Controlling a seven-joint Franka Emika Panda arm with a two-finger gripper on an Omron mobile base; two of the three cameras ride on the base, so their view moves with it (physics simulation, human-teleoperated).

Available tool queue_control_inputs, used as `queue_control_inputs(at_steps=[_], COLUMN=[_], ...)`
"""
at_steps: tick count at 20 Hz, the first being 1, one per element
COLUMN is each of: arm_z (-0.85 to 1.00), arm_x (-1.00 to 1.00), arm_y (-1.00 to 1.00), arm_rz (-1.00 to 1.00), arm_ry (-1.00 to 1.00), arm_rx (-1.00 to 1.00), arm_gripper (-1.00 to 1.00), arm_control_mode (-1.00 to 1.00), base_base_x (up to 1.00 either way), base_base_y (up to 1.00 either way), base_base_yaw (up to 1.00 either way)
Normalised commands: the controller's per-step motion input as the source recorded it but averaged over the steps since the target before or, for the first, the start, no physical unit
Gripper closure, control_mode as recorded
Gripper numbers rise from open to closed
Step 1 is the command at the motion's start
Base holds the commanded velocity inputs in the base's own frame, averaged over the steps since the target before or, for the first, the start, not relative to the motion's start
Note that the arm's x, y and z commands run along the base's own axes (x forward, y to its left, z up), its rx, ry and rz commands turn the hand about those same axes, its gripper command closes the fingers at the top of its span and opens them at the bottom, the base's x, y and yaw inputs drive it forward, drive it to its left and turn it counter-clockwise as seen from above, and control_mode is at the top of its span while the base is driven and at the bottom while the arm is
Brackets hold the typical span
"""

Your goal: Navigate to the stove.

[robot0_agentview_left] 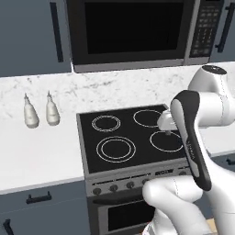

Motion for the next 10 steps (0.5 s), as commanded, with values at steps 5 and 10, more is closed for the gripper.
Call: queue_control_inputs(at_steps=[5,10], arm_z=[0.00,0.00], arm_x=[0.00,0.00], arm_y=[0.00,0.00], arm_rz=[0.00,0.00], arm_ry=[0.00,0.00], arm_rx=[0.00,0.00], arm_gripper=[-1.00,-1.00], arm_control_mode=[1.00,1.00], base_base_x=[0.60,0.31], base_base_y=[-0.10,-0.09], base_base_yaw=[0.00,0.00])
